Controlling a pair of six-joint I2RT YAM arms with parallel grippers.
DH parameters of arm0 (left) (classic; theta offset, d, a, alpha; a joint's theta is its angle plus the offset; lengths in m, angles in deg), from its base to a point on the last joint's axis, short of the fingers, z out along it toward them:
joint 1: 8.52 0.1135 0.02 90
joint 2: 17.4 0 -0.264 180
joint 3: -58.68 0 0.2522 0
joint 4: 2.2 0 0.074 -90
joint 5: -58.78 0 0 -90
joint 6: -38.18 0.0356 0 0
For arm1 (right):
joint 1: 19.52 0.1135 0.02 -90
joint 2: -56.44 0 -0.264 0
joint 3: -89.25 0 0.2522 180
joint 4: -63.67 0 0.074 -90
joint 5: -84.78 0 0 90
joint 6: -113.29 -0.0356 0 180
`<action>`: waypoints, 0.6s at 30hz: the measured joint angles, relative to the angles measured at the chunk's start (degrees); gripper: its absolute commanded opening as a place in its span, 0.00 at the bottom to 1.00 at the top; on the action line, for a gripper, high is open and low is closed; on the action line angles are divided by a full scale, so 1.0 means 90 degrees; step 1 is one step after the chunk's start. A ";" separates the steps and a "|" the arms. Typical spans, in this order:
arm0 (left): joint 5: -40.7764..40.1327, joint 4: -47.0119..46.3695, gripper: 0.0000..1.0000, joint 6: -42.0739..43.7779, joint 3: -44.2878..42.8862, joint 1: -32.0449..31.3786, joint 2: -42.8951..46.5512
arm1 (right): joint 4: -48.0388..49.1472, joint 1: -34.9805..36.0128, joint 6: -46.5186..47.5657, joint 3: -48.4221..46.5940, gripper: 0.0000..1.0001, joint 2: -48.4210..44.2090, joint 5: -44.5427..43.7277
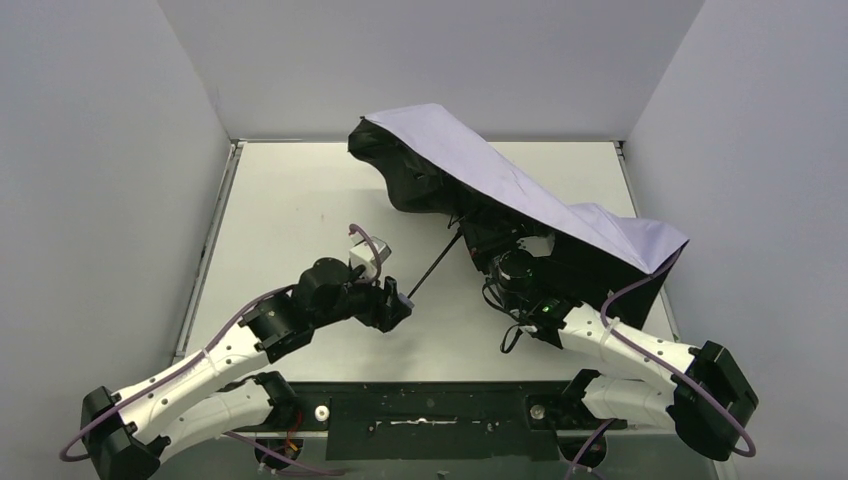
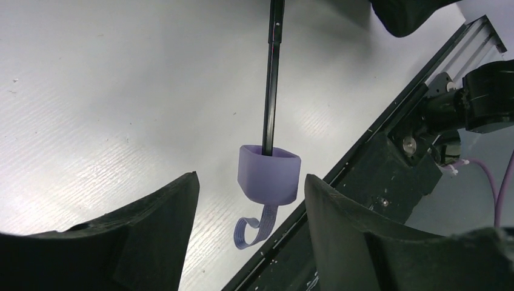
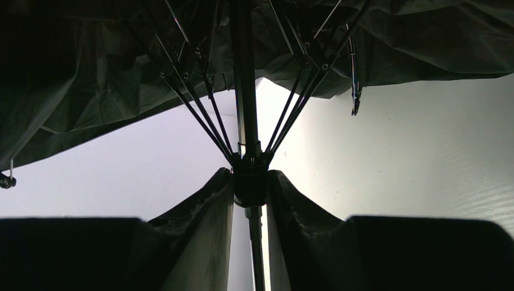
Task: Put away the umbrella
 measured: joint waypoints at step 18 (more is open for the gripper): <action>0.0221 -0.0406 0.00 0.0236 0.0000 -0.0027 -0.0707 | -0.0112 -0.0036 -0.0117 -0.0010 0.00 0.0070 0.0092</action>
